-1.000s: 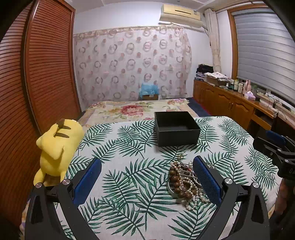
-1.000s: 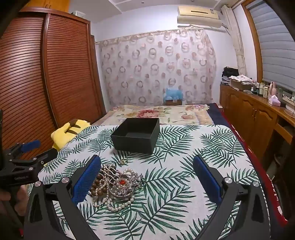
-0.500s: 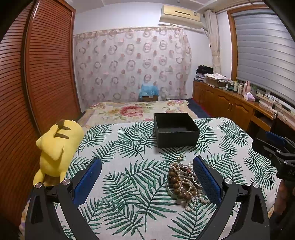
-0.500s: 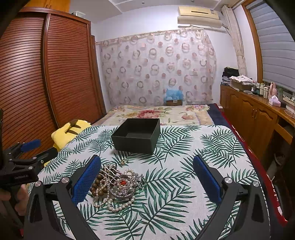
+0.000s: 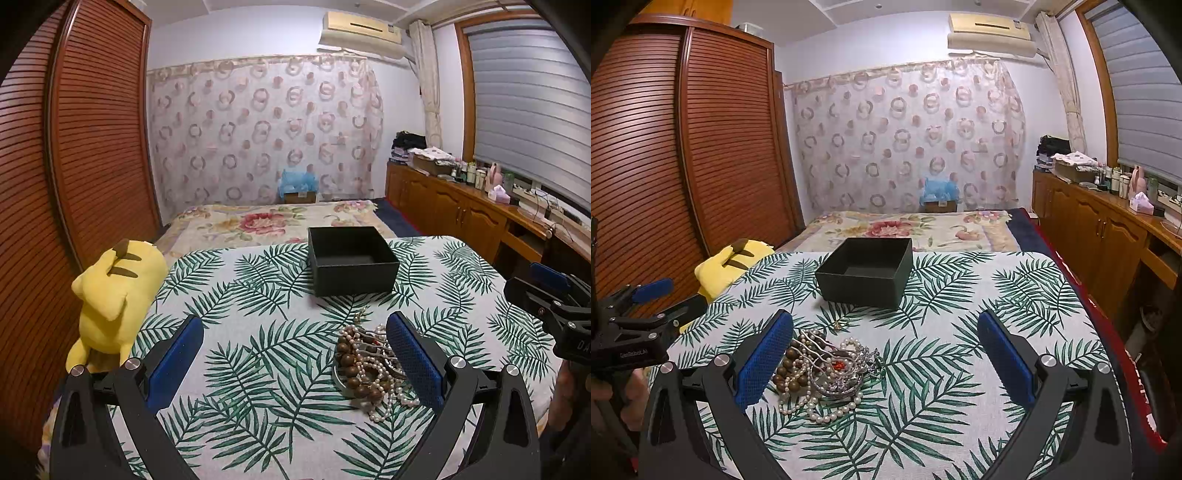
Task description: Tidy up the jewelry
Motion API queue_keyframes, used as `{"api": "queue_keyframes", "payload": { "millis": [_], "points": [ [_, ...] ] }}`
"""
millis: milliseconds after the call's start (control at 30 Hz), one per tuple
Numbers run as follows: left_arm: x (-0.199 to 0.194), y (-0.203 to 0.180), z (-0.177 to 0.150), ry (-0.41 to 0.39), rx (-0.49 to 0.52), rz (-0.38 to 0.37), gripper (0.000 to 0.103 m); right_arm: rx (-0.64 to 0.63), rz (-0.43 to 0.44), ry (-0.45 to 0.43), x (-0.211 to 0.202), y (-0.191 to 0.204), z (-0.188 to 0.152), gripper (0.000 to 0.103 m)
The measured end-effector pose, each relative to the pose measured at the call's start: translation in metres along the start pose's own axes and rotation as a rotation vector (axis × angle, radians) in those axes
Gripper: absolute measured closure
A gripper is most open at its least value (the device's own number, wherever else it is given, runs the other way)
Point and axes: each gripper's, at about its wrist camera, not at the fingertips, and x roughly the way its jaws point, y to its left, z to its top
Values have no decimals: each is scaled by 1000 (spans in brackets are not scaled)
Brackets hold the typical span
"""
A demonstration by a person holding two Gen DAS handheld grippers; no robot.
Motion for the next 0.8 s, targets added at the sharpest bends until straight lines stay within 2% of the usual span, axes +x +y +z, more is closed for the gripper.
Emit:
{"api": "queue_keyframes", "payload": {
  "millis": [800],
  "points": [
    [-1, 0, 0, -1, -1, 0, 7, -1, 2, -3, -1, 1, 0, 2]
  ]
}}
